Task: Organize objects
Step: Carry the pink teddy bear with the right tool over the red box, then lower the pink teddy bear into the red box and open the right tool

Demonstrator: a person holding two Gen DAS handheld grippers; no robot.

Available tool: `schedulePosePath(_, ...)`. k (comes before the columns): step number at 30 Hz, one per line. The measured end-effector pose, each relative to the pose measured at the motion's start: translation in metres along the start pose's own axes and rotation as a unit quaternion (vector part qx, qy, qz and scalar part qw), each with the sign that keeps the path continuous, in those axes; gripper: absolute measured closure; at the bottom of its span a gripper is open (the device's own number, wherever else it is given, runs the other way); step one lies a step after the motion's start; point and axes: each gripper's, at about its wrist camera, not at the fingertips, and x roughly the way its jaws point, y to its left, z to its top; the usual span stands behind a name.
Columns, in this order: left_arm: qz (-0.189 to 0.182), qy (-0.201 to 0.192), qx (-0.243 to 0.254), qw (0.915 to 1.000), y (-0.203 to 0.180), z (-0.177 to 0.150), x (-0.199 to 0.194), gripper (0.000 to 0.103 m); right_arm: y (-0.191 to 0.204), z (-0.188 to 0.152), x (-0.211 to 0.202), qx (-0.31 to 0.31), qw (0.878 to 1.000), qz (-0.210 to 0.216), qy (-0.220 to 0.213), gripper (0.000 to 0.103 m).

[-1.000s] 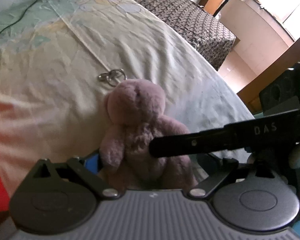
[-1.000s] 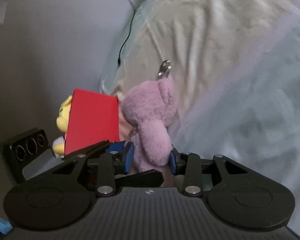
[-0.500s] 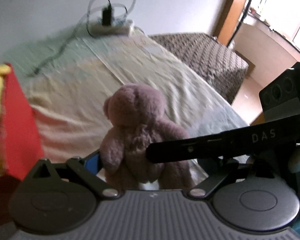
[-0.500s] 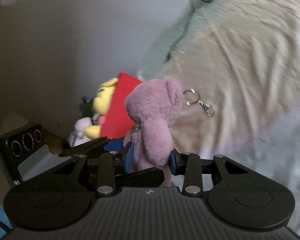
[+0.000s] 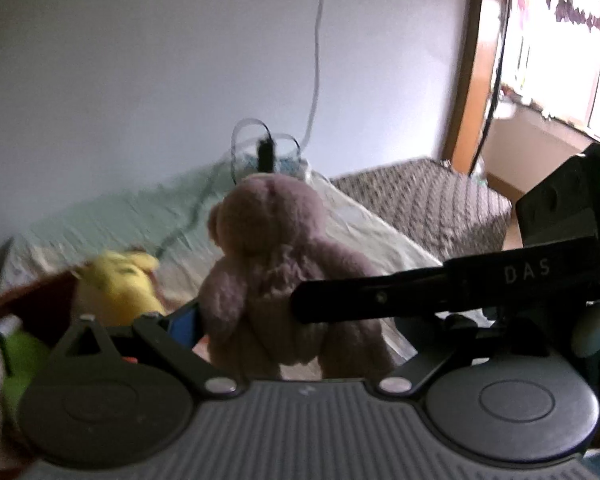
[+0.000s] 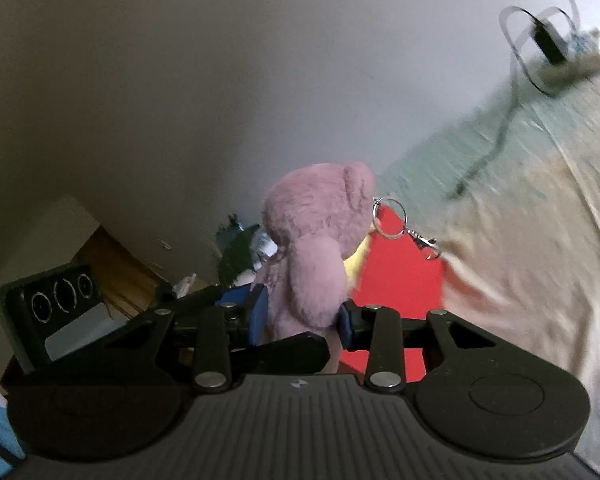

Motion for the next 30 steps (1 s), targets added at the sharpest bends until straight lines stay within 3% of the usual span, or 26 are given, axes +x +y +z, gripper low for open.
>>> schedulePosePath(9,0.046,-0.032,-0.009,0.9984,0.058,0.006,-0.027,0.008,0.03,0.01,0.068,-0.042,0.999,0.018,0.009,0.065)
schedulePosePath(16,0.077,-0.019,-0.032,0.9963,0.105,-0.003,-0.029,0.008,0.025,0.001,0.121,-0.009,0.999,0.025,0.028,0.065)
schedulePosePath(23,0.085,0.02,-0.059,0.9945,0.143,-0.023,-0.013,0.007,0.021,-0.015,0.15,-0.001,0.999,-0.014,0.053,0.064)
schedulePosePath(30,0.092,0.045,-0.057,0.9931,0.156,-0.037,0.001,0.009,0.025,-0.027,0.164,-0.052,0.994,-0.064,0.069,0.063)
